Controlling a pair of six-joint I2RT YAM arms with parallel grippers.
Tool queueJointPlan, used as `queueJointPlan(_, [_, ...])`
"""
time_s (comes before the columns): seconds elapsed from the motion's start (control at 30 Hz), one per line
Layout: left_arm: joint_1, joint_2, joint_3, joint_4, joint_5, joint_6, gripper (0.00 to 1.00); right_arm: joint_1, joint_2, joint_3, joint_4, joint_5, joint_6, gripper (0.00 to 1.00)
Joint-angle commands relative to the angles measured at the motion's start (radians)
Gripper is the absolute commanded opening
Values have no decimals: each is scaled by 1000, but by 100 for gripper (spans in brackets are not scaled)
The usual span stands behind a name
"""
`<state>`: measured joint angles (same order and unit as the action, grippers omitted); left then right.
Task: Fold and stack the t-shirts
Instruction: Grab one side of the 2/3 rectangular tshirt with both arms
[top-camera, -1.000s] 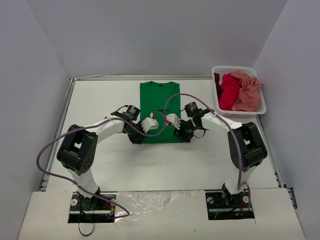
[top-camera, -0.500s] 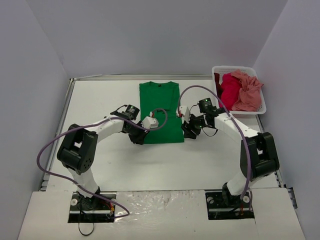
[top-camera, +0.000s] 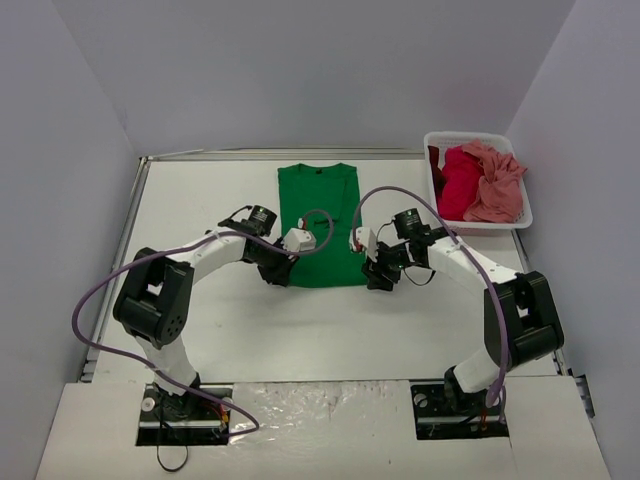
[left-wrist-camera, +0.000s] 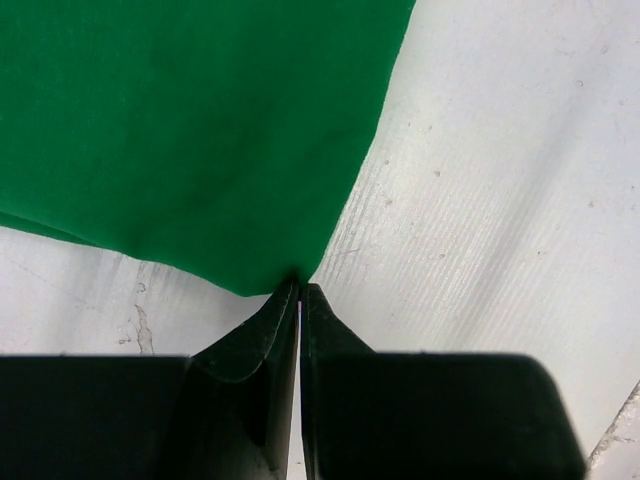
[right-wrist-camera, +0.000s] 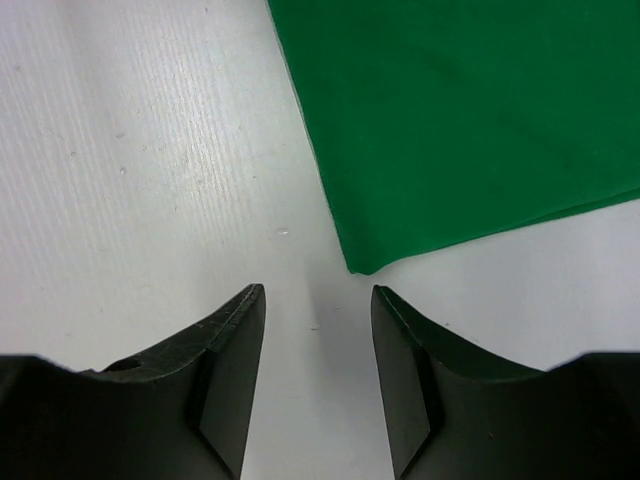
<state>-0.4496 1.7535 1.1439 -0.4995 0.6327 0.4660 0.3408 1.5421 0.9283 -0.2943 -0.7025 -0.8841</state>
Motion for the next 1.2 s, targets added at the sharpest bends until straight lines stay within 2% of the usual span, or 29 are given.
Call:
queueJointPlan(0.0, [9,-2,42,-33,33,-1,2,15,-7,-2,26,20,-33,43])
queueJointPlan(0.53, [25,20,43,-36,45,0,2,89,156,73,26,67,-42,43])
queueJointPlan(1.17, [37,15,40,-62,76,20,2,102,245,67,75,173,-41,40])
